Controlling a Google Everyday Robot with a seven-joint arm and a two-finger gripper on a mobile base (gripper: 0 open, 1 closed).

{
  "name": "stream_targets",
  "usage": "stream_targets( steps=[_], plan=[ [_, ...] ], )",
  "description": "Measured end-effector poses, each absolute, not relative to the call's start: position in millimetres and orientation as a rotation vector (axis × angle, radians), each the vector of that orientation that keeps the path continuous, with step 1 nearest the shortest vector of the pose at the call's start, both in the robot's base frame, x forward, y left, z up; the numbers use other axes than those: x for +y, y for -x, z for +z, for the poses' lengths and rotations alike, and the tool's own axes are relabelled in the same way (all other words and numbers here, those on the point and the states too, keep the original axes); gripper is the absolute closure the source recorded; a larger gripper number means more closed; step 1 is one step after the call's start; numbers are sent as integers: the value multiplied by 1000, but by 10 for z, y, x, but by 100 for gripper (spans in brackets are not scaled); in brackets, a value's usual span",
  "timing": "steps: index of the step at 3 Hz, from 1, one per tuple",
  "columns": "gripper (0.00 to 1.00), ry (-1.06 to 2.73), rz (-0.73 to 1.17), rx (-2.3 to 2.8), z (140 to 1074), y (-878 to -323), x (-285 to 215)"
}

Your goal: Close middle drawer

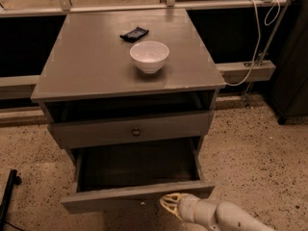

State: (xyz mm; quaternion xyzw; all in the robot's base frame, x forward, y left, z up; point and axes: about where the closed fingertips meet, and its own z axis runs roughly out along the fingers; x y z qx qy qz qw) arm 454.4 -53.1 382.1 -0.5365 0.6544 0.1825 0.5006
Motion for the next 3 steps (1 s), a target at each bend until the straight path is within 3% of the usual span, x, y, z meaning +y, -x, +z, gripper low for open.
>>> stream_targets(
  steps=[2, 3],
  plan=[
    [100, 1255, 426, 1453, 4132, -5330, -173],
    [100, 1255, 422, 1448, 4120, -5371, -175]
  ],
)
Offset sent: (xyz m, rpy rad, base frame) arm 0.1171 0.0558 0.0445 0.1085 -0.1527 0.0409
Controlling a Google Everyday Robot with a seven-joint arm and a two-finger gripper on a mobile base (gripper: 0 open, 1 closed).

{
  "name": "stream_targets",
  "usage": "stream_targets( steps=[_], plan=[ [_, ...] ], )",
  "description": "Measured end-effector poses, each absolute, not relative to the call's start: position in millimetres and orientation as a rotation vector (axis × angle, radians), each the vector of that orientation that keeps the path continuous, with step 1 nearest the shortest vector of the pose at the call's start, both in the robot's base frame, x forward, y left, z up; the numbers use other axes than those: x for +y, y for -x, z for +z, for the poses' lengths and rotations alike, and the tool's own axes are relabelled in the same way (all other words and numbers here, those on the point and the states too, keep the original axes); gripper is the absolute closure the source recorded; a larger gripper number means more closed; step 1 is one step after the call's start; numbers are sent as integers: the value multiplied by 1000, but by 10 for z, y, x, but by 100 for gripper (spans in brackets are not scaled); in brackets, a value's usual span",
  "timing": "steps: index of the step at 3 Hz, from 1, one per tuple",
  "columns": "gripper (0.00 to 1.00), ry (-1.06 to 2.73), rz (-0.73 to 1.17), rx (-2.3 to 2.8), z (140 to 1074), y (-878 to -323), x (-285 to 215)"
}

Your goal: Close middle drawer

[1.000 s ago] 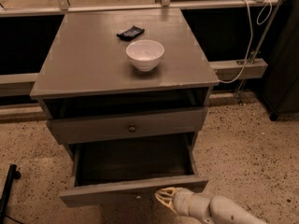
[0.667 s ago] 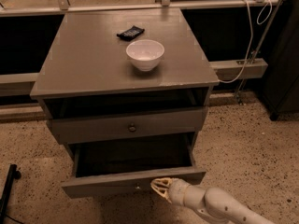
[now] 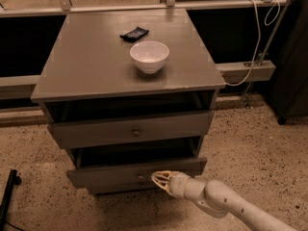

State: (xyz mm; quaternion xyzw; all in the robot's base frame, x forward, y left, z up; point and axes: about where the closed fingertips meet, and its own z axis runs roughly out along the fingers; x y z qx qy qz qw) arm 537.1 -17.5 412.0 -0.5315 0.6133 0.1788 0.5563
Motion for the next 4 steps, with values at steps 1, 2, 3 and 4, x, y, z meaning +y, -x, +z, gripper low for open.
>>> stream_targets(
  steps=[1, 2, 3, 4],
  plan=[
    [100, 1252, 401, 1418, 4051, -5607, -189],
    [100, 1256, 382, 1407, 4012, -5834, -201],
    [100, 1271, 358, 1394, 4029, -6023, -165],
    [100, 1287, 339, 1362, 4120, -6226, -55]
  ],
)
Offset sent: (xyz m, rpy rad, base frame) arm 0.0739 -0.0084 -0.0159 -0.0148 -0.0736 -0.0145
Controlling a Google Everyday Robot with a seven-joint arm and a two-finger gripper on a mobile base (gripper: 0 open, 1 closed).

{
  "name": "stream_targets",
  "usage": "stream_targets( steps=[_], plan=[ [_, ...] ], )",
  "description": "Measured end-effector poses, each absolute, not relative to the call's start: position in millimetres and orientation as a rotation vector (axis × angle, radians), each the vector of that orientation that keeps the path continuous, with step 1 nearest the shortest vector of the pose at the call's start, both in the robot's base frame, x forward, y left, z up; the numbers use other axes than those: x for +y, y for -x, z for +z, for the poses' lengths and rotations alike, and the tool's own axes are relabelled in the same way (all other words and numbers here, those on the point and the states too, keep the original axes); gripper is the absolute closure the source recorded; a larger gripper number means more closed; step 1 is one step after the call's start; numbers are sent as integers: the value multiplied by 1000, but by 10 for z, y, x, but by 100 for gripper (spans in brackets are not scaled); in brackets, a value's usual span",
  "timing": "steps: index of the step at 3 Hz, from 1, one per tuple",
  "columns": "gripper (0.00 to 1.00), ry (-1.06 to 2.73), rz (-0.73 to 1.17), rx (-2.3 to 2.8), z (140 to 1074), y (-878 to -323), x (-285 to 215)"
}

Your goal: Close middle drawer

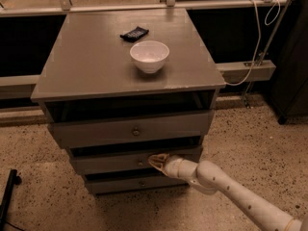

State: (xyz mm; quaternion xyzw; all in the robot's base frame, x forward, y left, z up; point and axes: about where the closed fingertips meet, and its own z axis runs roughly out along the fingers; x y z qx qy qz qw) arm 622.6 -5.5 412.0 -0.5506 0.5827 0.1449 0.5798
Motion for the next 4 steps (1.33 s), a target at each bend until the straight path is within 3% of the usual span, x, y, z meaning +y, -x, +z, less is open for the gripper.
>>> stream_targets(
  steps=[2, 4],
  plan=[
    [100, 1342, 333, 1261, 4161, -6194, -55],
    [100, 1501, 479, 1163, 4214, -5481, -452]
  ],
)
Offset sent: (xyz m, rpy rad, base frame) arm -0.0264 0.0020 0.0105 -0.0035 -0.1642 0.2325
